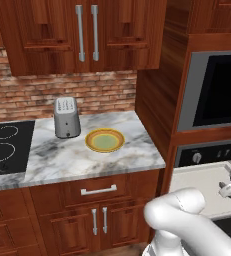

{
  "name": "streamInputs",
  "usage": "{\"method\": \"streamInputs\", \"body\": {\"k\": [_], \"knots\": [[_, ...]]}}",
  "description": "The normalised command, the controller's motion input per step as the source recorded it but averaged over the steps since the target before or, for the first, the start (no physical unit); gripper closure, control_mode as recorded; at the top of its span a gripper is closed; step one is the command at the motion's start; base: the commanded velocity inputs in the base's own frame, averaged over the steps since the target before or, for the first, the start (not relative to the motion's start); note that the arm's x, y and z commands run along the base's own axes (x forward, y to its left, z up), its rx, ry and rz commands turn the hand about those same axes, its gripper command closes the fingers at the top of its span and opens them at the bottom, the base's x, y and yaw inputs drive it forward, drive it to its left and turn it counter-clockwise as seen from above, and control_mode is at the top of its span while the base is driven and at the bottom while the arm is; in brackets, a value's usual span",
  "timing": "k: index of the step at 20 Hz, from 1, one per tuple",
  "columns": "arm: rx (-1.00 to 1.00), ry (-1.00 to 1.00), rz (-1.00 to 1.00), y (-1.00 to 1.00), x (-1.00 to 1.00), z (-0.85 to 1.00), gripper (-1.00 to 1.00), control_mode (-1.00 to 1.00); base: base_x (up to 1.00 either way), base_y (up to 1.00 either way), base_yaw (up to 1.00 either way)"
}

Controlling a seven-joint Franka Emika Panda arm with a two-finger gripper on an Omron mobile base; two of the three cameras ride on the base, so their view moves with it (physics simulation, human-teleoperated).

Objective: Take the fish from the oven and place it on the plate on the counter.

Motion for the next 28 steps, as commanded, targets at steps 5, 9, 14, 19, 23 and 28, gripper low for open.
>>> {"method": "streamInputs", "body": {"k": [5, 9, 14, 19, 23, 28], "knots": [[0.00, -0.05, 0.00, 0.51, -0.02, 1.00, 1.00, -1.00, 0.00, 0.00, 0.00], [0.00, -0.04, -0.04, 0.51, -0.11, 0.87, 1.00, -1.00, 0.00, 0.00, 0.00], [0.00, -0.11, -0.06, 0.42, -0.15, 0.68, 1.00, -1.00, 0.00, 0.00, 0.00], [-0.06, -0.17, -0.04, 0.60, -0.03, 0.46, 1.00, -1.00, 0.00, 0.00, 0.00], [-0.03, -0.11, 0.00, 0.31, 0.00, 0.07, 1.00, -1.00, 0.00, 0.00, 0.00], [-0.07, 0.00, -0.03, 0.58, 0.05, 0.05, 1.00, -1.00, 0.00, 0.00, 0.00]]}}
